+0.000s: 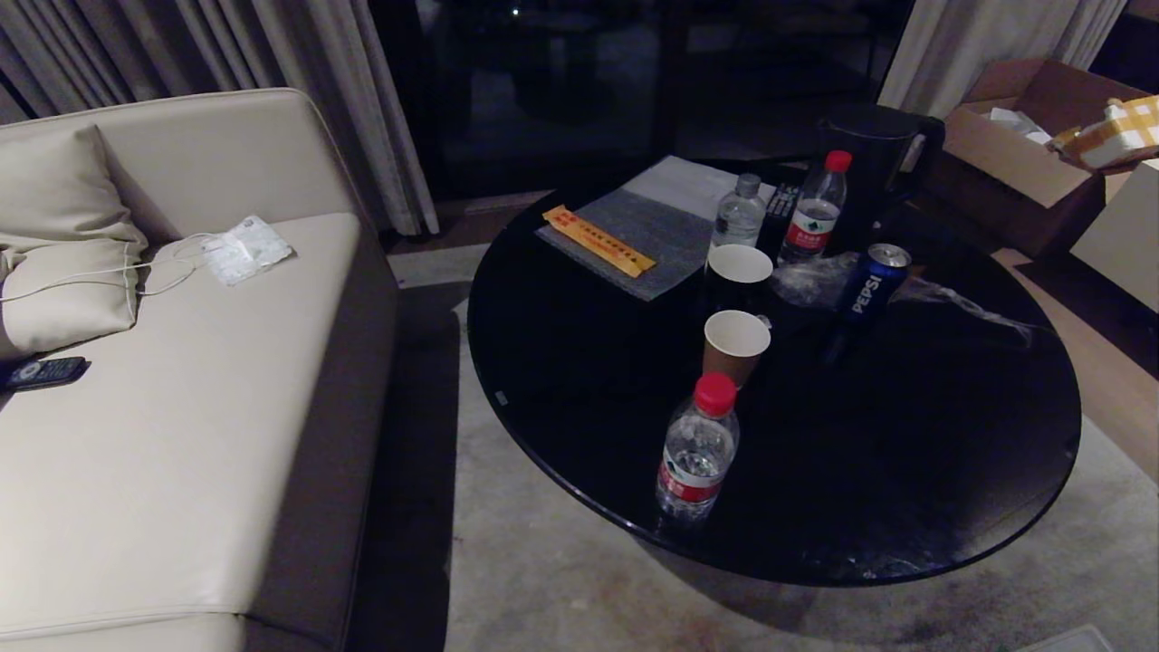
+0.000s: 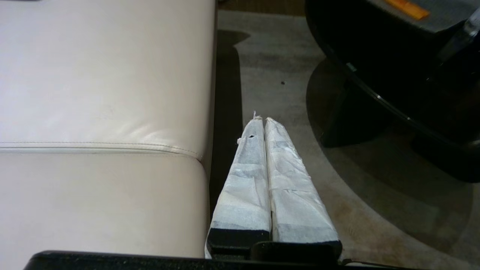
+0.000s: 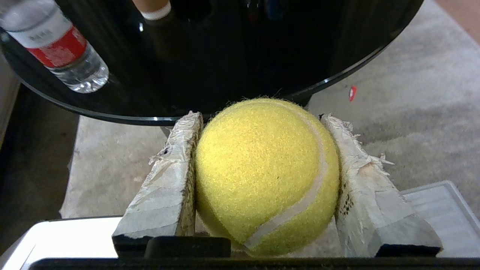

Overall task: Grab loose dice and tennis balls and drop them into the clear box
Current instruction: Put the ball in the box

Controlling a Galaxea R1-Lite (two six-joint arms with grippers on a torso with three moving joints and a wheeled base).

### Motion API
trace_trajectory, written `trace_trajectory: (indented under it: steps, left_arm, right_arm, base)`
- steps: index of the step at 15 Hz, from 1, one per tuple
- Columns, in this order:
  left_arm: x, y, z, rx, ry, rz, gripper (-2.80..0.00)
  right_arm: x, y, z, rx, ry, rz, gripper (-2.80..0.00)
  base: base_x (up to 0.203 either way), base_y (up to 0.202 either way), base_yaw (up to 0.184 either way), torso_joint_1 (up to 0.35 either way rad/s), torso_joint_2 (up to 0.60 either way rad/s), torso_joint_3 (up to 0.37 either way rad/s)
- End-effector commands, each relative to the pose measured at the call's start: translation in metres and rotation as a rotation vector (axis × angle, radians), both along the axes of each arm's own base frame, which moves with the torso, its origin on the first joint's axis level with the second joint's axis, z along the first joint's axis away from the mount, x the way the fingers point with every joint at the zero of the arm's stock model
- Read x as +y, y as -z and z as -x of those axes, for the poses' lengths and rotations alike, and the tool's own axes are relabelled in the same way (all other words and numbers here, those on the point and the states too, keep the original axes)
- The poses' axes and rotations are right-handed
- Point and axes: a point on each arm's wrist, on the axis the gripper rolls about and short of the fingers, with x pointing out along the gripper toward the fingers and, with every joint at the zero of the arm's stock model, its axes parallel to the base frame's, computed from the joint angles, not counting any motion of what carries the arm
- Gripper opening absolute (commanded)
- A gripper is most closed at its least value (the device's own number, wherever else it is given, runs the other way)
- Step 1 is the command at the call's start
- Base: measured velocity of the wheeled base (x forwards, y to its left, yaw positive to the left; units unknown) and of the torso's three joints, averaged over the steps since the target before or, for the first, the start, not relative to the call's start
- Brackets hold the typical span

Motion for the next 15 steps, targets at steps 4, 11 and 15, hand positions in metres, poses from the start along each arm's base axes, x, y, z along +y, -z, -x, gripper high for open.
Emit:
trace_trajectory:
  steps: [4, 11, 15]
  left_arm:
    - [0.0000, 0.0003, -0.0002, 0.002, -0.001, 0.002, -2.80]
    - [0.0000, 0.0004, -0.0002, 0.003, 0.000, 0.001, -2.80]
    - [0.0000, 0.0004, -0.0002, 0.003, 0.000, -0.001, -2.80]
  right_arm:
    - [0.0000, 0.0001, -0.0001, 0.003, 0.001, -0.001, -2.80]
    - [0.0000, 0.0001, -0.0001, 0.003, 0.001, -0.001, -2.80]
    - [0.0000, 0.0001, -0.0001, 0.003, 0.001, -0.001, -2.80]
  base:
    - [0.000, 0.000, 0.000, 0.002, 0.00, 0.205]
    - [0.000, 0.000, 0.000, 0.006, 0.00, 0.192]
    - [0.000, 0.000, 0.000, 0.001, 0.00, 0.031]
